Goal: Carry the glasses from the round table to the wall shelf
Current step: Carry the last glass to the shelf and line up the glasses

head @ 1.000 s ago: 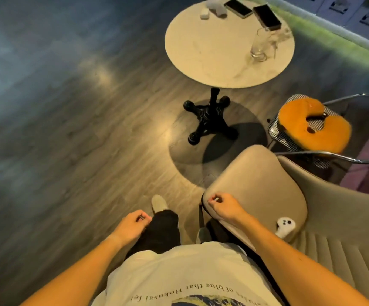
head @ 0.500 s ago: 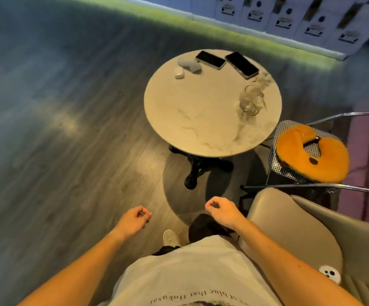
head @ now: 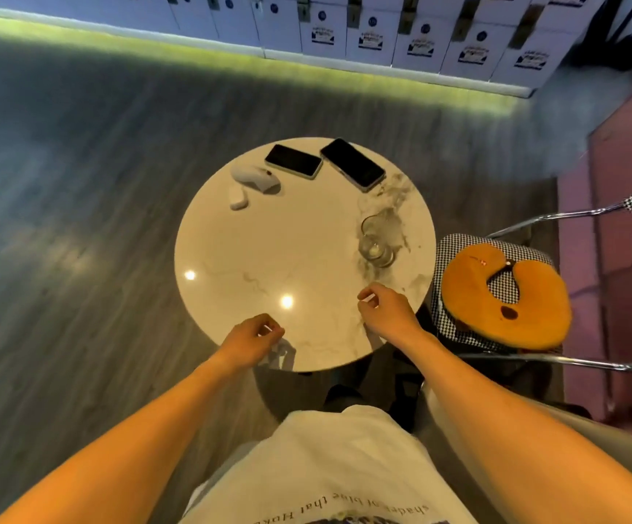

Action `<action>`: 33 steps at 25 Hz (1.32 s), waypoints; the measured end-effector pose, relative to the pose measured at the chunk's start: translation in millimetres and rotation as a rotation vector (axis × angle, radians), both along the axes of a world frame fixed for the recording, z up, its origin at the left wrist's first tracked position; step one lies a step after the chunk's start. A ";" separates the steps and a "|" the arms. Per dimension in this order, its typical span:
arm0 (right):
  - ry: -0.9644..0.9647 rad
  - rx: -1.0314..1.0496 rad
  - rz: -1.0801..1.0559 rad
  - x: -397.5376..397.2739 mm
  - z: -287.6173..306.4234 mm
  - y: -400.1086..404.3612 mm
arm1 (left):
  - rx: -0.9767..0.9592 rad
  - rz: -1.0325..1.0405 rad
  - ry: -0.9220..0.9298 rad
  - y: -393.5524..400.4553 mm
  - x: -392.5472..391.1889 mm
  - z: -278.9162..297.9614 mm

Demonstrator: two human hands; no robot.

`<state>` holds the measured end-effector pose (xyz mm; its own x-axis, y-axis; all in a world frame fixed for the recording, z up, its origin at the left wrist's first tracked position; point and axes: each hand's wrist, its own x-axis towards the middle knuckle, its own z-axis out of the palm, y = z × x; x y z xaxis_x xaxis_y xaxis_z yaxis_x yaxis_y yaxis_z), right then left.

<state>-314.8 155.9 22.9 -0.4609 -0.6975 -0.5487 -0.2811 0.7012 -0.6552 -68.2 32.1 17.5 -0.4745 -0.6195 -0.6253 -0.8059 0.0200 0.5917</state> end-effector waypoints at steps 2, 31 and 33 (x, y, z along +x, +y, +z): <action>0.104 -0.057 -0.030 -29.0 2.8 -17.7 | -0.002 -0.045 -0.002 -17.5 -46.4 5.5; 0.506 -0.656 0.926 97.3 167.4 -307.8 | -0.331 0.807 0.512 -173.9 4.7 136.1; 0.506 -0.785 1.034 161.2 209.3 -324.5 | -0.449 0.895 0.544 -176.4 67.5 174.1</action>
<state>-153.6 -168.6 232.2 0.4175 -0.8842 0.2095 -0.7621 -0.4663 -0.4492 -0.6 -144.2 191.6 0.1105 -0.9880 -0.1081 -0.2760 -0.1350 0.9516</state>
